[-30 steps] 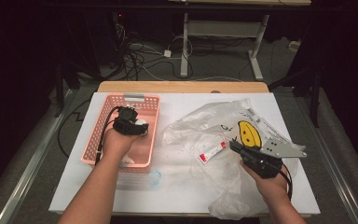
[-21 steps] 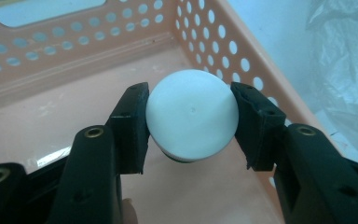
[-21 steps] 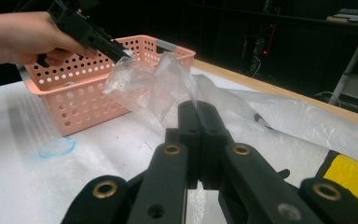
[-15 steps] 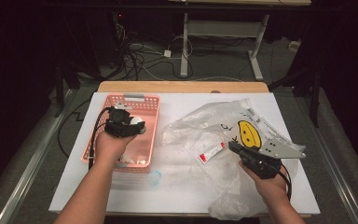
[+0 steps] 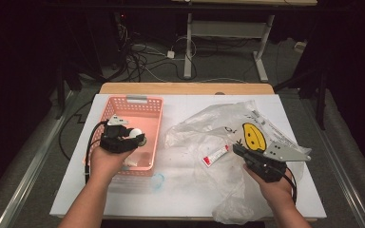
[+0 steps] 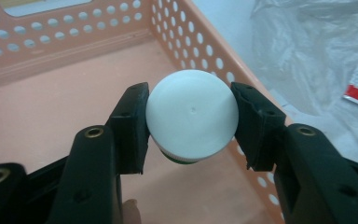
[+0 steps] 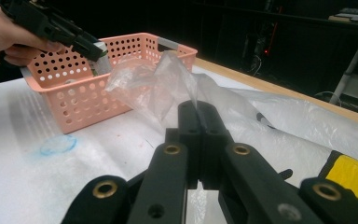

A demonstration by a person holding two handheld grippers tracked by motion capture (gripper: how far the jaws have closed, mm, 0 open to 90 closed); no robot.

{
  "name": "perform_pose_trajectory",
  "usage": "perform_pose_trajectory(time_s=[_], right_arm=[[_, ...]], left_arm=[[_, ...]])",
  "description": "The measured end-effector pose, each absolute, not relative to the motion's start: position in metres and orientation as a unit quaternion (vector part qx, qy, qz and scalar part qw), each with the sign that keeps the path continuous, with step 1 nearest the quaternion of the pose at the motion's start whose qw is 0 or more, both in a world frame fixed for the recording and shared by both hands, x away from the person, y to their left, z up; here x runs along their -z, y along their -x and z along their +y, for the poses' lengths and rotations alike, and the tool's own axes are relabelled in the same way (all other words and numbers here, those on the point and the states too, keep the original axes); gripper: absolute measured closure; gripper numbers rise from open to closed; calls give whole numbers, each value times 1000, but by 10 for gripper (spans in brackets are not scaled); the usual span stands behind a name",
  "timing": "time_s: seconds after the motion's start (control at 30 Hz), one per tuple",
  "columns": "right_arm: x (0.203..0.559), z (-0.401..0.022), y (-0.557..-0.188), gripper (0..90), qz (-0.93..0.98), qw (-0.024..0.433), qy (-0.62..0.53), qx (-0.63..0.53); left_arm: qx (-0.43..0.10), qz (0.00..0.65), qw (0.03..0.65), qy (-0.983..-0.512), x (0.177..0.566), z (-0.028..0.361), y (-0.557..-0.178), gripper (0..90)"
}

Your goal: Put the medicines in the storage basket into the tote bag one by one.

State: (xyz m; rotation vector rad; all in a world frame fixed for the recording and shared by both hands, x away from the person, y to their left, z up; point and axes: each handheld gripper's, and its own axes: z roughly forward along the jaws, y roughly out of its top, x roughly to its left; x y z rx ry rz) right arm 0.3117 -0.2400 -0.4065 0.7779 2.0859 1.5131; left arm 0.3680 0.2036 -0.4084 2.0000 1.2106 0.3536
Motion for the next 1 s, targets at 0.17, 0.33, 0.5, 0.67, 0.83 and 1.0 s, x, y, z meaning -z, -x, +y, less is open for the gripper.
perform_pose_trajectory(time_s=[0.17,0.33,0.5,0.67,0.83,1.0], right_arm=[[407,-240,-312,900,755,224,-282,-548],[407,-240,-312,900,756,223,-282,-546],[409,-238,-312,900,759,220,-281,-544],[409,-238,-311,900,760,221,-280,-543],[411,-237,-312,900,763,218,-282,-540],[411,-237,-312,900,763,219,-281,-539]], left_arm=[[-148,465,384,-783,405,203,-356,482],[-160,462,386,-782,407,203,-344,482],[-165,465,397,-774,413,205,-331,482],[-167,465,414,-765,420,208,-321,482],[-162,461,426,-762,418,210,-316,483],[-168,452,438,-759,410,210,-309,483]])
